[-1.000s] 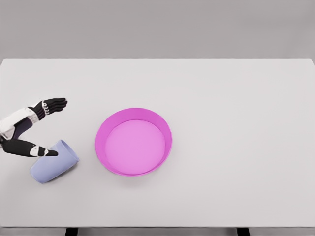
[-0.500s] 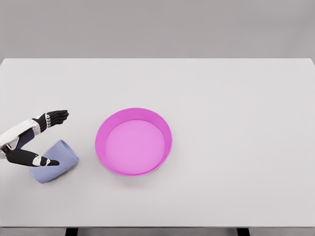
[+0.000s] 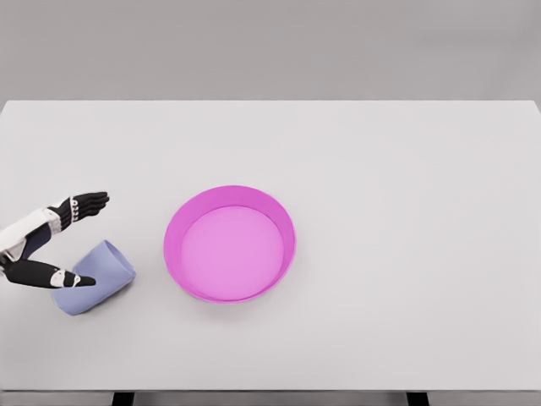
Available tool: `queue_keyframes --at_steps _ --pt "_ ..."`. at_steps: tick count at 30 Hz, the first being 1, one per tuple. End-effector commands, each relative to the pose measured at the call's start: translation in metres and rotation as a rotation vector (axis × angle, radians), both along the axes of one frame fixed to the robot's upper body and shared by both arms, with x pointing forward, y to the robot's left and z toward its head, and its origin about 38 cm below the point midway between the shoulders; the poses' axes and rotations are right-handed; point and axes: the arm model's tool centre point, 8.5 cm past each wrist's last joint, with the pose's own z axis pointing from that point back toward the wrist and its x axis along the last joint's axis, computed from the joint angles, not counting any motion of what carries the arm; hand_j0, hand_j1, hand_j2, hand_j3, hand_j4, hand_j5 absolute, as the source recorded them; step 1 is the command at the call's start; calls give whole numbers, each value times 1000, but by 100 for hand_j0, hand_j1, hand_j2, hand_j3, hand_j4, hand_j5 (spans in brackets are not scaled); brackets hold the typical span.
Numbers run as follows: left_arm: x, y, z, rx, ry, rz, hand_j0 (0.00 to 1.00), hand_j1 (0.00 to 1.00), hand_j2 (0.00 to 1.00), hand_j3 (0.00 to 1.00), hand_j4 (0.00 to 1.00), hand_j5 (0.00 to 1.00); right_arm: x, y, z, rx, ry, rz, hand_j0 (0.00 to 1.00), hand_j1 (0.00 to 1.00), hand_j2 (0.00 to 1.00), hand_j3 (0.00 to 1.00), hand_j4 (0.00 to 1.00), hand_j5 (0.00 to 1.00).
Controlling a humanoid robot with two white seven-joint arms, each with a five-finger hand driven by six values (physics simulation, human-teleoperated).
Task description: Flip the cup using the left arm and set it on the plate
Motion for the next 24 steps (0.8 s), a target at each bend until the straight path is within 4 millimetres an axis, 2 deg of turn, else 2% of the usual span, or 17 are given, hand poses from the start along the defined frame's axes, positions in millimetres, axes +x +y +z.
queue_keyframes --at_steps 1,14,24 --pt "0 0 0 -4 2 2 100 100 100 100 100 100 0 0 0 0 0 0 100 100 100 100 100 100" --pt "-6 0 -19 2 98 46 100 100 100 100 100 100 0 0 0 0 0 0 100 100 100 100 100 100" --pt "-6 1 -21 8 110 54 100 100 100 100 100 100 0 0 0 0 0 0 100 100 100 100 100 100"
